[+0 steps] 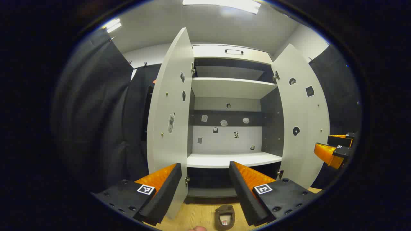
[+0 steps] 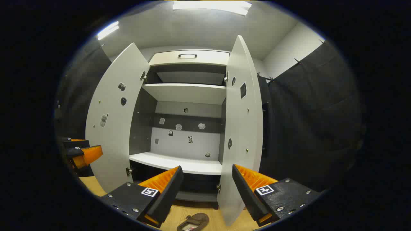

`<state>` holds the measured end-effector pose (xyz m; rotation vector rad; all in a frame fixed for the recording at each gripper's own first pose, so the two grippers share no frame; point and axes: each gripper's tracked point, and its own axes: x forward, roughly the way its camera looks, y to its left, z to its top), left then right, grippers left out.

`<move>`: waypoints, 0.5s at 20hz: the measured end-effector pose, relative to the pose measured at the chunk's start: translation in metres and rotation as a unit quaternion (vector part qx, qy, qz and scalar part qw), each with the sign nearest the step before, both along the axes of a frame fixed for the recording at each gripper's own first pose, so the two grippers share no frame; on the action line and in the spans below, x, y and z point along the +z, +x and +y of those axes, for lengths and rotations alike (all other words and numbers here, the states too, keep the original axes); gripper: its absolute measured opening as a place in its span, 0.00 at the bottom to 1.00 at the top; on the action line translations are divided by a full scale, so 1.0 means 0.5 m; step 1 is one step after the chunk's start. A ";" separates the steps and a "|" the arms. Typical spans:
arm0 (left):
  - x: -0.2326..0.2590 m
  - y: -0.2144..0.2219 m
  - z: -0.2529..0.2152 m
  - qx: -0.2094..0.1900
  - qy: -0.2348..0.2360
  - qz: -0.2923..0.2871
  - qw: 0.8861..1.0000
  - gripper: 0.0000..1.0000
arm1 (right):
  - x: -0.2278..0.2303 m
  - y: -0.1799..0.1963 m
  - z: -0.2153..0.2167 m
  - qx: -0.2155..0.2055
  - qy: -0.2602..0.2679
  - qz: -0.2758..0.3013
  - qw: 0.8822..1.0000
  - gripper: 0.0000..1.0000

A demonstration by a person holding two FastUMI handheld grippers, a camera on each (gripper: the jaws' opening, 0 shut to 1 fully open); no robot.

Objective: Grab one shoe with the right hand and put it into the shoe cabinet, grab the other shoe with the left hand and put it into the shoe cabinet; then close the right door with the right hand and the left door with the left hand.

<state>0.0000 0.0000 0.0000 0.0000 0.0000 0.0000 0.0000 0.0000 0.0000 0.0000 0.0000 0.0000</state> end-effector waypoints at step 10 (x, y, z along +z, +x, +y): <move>-0.002 -0.008 -0.018 -0.014 -0.003 0.001 1.000 0.96 | 0.010 0.001 0.001 -0.008 -0.003 -0.005 1.000 0.94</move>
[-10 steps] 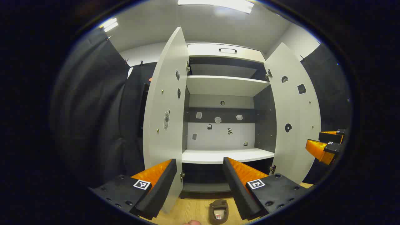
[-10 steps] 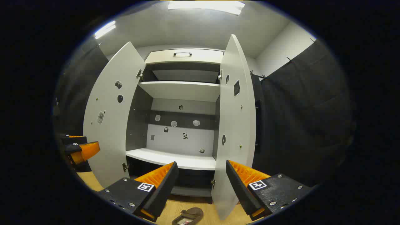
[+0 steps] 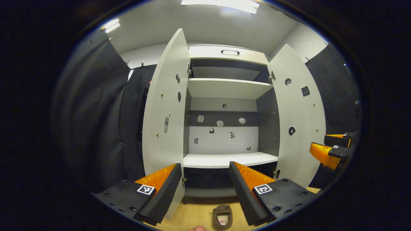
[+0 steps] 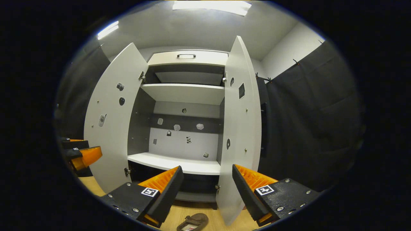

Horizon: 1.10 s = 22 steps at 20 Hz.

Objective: Grab one shoe with the right hand and put it into the shoe cabinet, grab the other shoe with the left hand and put it into the shoe cabinet; then close the right door with the right hand and the left door with the left hand.

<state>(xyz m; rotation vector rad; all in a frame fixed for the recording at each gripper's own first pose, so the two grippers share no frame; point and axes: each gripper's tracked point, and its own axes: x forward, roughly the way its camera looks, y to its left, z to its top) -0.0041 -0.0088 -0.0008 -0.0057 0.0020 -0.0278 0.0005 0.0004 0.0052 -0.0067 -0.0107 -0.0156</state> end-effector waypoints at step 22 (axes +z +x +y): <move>-0.019 -0.023 0.038 0.021 -0.015 0.008 1.000 0.96 | -0.341 0.067 0.084 0.030 -0.024 0.159 0.987 0.94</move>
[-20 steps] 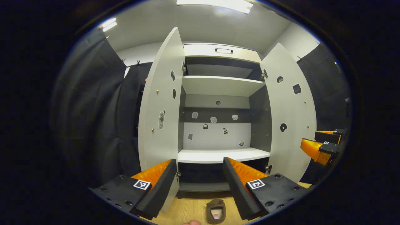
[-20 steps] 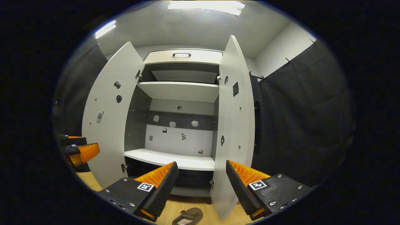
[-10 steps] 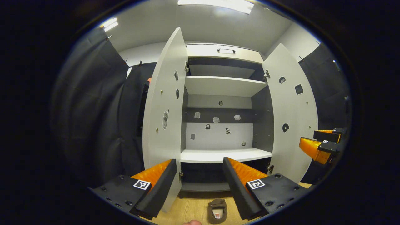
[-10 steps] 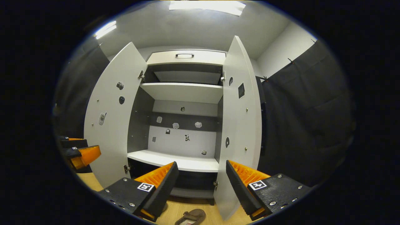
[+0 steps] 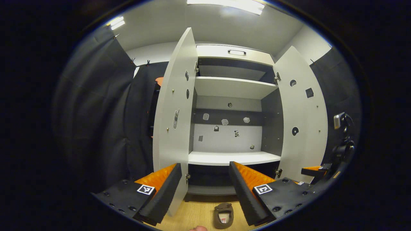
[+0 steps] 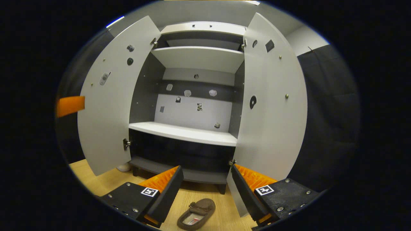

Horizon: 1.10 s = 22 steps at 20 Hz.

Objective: Grab one shoe with the right hand and put it into the shoe cabinet, grab the other shoe with the left hand and put it into the shoe cabinet; then close the right door with the right hand and the left door with the left hand.

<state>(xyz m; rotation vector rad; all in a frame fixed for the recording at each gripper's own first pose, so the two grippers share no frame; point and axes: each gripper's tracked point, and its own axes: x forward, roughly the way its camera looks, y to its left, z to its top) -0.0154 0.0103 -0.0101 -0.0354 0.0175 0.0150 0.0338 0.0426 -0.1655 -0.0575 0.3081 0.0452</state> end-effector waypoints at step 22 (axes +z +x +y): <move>-0.040 -0.020 0.020 0.017 -0.012 0.027 0.999 0.96 | -0.559 -0.034 -0.046 -0.023 0.007 0.333 0.943 0.55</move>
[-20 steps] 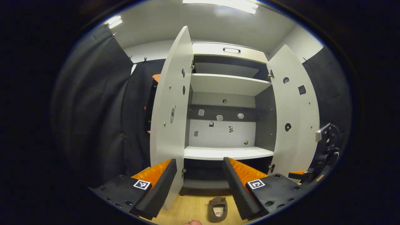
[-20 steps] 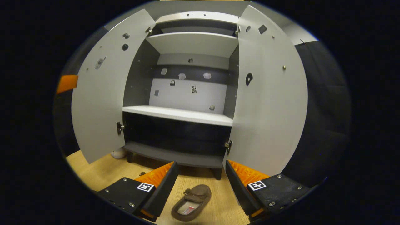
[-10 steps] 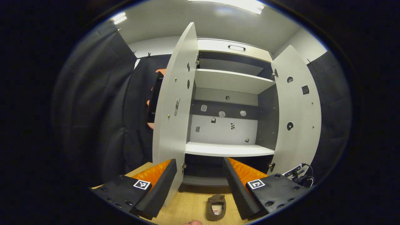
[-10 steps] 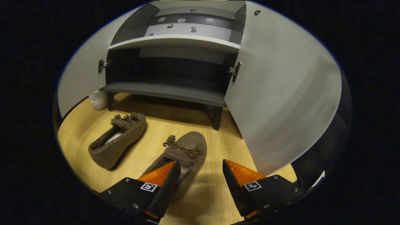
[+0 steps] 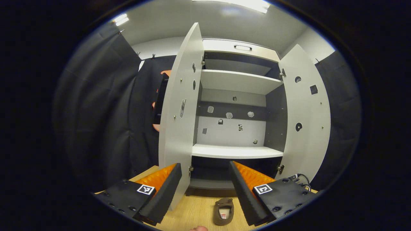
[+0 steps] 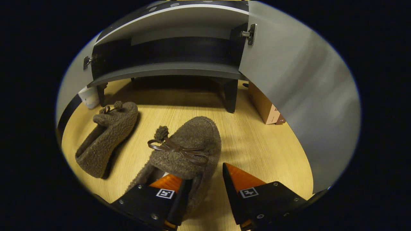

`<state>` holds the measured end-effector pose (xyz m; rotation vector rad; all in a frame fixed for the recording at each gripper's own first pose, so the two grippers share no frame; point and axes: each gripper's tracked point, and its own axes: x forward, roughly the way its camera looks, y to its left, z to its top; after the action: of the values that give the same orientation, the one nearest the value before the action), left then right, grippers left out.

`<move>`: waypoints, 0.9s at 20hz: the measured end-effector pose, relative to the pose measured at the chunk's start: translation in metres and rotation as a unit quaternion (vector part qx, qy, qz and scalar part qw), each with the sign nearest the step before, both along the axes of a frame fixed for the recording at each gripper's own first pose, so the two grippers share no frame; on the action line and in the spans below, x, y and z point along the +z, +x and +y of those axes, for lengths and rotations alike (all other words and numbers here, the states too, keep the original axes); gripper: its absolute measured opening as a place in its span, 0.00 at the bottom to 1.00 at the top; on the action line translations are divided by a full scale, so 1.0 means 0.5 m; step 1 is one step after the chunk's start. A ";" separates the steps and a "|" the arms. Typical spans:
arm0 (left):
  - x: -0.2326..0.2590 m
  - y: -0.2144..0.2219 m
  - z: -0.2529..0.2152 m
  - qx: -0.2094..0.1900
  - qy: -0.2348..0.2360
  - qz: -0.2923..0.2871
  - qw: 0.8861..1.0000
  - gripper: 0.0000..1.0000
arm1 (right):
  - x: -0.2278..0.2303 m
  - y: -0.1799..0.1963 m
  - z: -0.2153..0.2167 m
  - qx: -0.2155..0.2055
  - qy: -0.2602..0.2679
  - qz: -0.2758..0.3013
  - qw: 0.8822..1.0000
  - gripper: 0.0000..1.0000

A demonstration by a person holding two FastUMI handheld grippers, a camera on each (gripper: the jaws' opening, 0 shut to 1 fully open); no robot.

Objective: Grab one shoe with the right hand and put it into the shoe cabinet, grab the other shoe with the left hand and put it into the shoe cabinet; then close the right door with the right hand and the left door with the left hand.

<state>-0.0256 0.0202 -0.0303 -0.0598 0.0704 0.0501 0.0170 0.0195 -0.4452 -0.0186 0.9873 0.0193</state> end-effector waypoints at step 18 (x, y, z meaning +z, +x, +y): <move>-0.012 -0.015 -0.004 -0.013 -0.009 0.004 1.000 0.96 | 0.473 0.056 0.083 0.036 0.037 -0.267 0.962 0.01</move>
<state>-0.0329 0.0182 -0.0362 -0.0767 0.0806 0.0243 0.0452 0.0612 -0.2089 0.0097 0.4447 0.1129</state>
